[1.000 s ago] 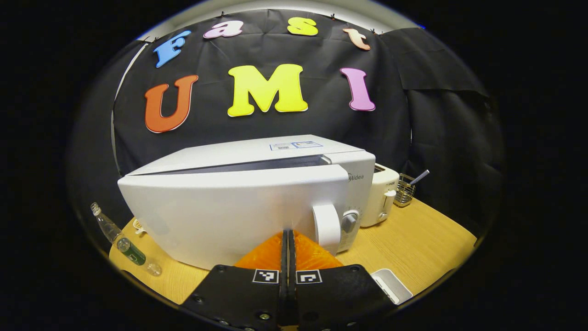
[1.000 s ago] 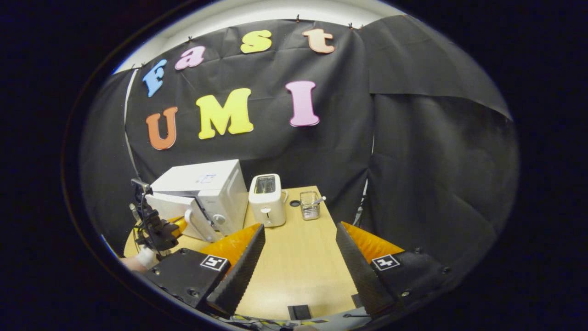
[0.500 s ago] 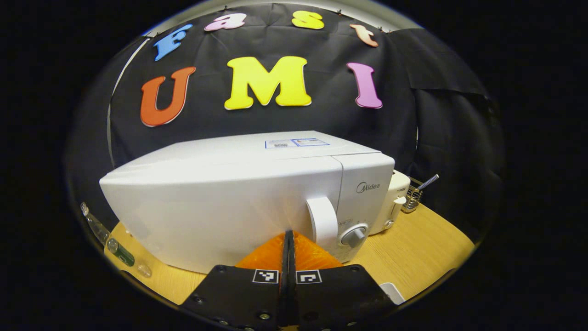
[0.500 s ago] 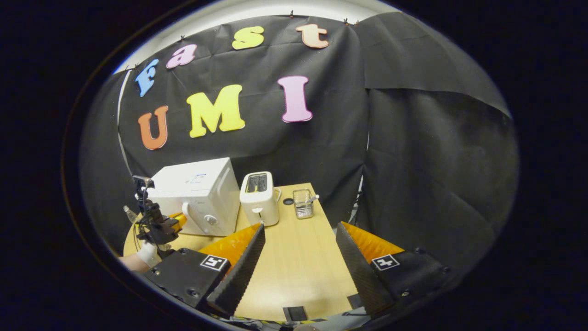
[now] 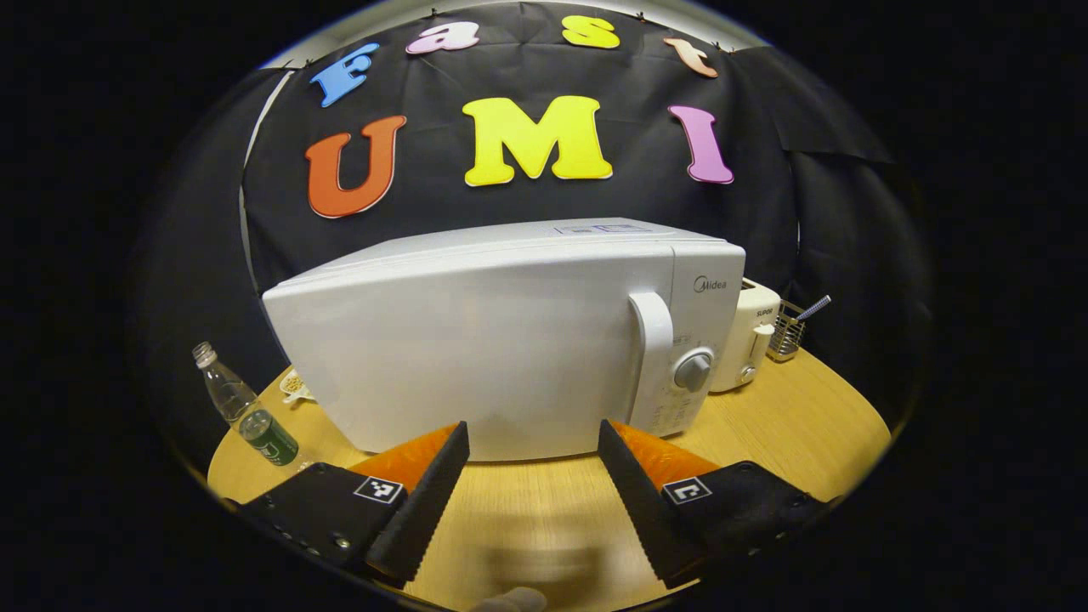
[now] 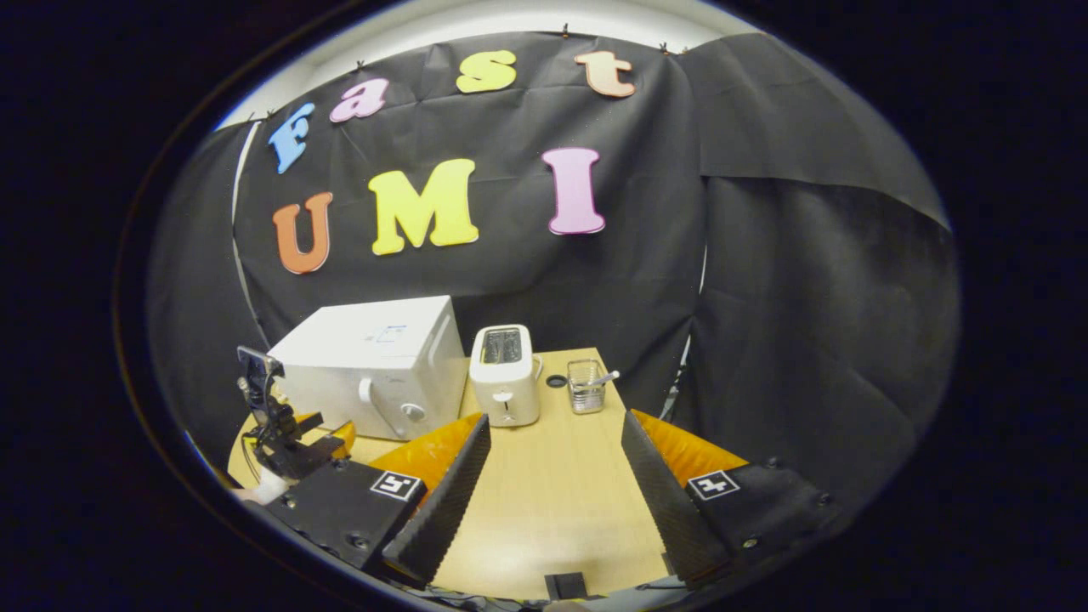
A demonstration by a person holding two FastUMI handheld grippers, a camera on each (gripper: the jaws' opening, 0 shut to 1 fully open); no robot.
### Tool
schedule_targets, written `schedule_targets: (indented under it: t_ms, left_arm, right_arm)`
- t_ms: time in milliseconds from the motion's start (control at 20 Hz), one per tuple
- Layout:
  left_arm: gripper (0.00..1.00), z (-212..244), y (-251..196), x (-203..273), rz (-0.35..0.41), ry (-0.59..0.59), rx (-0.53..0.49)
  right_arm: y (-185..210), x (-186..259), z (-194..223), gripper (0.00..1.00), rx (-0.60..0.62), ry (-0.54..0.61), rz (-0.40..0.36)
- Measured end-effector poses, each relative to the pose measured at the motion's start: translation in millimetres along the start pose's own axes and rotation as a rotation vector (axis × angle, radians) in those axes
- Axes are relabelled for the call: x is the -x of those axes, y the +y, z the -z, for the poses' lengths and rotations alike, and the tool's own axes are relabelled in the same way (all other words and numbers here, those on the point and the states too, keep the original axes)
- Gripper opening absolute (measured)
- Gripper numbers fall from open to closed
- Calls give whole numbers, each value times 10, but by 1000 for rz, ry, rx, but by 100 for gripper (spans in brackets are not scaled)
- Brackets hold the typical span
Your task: Open the microwave oven with the left hand, put the food in, and close the microwave oven.
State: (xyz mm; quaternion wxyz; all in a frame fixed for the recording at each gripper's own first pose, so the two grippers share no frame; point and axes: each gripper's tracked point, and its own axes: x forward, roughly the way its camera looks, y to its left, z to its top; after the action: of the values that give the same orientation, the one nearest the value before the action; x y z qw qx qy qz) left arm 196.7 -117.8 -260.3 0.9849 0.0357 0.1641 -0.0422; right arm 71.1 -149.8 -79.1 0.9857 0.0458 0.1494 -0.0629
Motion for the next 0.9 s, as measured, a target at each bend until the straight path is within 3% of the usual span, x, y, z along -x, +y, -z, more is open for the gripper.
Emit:
schedule_targets:
  t_ms: [400,900]
  left_arm:
    - [95,-244,318,671,23,-34,-15]
    - [95,-929,1069,2268,15,-151,66]
  right_arm:
    - [608,304,235,99,16,-11,-11]
    - [1741,774,549,99,34,-62,-93]
